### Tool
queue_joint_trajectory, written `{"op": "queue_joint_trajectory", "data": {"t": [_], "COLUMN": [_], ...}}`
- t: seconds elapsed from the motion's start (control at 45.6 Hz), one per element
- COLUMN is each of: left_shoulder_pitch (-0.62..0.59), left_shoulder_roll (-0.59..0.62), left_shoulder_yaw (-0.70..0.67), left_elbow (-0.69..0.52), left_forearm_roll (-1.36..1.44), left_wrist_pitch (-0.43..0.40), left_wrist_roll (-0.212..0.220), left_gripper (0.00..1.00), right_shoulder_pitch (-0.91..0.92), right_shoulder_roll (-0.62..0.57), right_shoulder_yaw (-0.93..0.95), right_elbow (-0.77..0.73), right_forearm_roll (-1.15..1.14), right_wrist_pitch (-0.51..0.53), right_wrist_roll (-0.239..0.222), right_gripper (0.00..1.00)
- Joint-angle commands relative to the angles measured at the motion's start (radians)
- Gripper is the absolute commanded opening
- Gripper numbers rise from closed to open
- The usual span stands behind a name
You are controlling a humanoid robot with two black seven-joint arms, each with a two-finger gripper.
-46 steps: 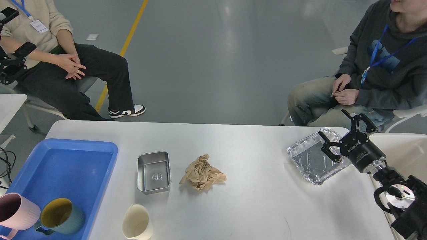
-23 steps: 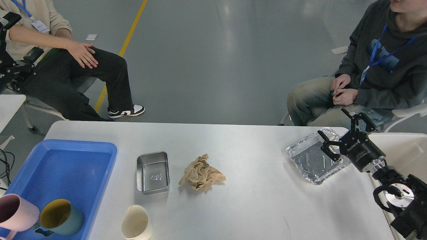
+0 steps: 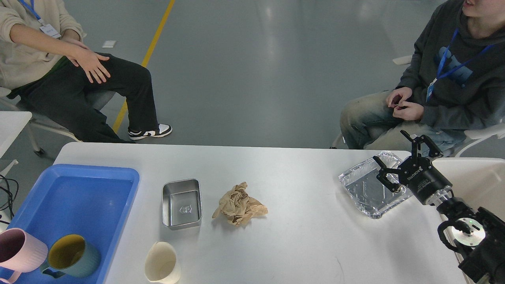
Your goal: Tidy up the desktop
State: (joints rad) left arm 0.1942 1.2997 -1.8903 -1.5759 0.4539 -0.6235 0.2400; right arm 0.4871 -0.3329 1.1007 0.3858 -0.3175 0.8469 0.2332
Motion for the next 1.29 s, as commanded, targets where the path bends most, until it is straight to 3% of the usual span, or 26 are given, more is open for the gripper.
{"op": "queue_joint_trajectory", "data": {"t": [0.0,0.219,0.46,0.877,1.118,1.271], "left_shoulder_pitch": [0.063,0.096,0.097,0.097,0.096,0.07], "left_shoulder_roll": [0.098,0.177,0.182,0.185,0.164,0.069], "left_shoulder_yaw": [-0.006,0.048,0.154,0.198,0.198,0.188], "left_elbow": [-0.038,-0.078,-0.118,-0.098,-0.092,-0.092], "left_forearm_roll": [-0.064,-0.061,-0.029,0.009,0.057,0.121], "left_wrist_pitch": [-0.03,-0.055,-0.058,-0.058,-0.038,-0.05], "left_wrist_roll": [-0.001,-0.016,-0.016,-0.016,-0.018,-0.016], "left_gripper": [0.94,0.93,0.92,0.92,0.92,0.92], "right_shoulder_pitch": [-0.002,-0.015,-0.021,-0.019,-0.018,-0.018], "right_shoulder_roll": [-0.006,-0.02,-0.018,-0.014,-0.015,-0.017], "right_shoulder_yaw": [-0.001,-0.001,-0.001,-0.002,-0.002,-0.002], "right_elbow": [0.001,0.002,0.004,0.005,0.005,0.005], "right_forearm_roll": [0.0,0.0,0.0,0.0,0.0,0.0], "right_wrist_pitch": [0.0,0.004,0.006,0.011,0.015,0.018], "right_wrist_roll": [0.0,0.0,0.0,0.0,0.0,0.0], "right_gripper": [1.0,1.0,1.0,1.0,1.0,1.0]}}
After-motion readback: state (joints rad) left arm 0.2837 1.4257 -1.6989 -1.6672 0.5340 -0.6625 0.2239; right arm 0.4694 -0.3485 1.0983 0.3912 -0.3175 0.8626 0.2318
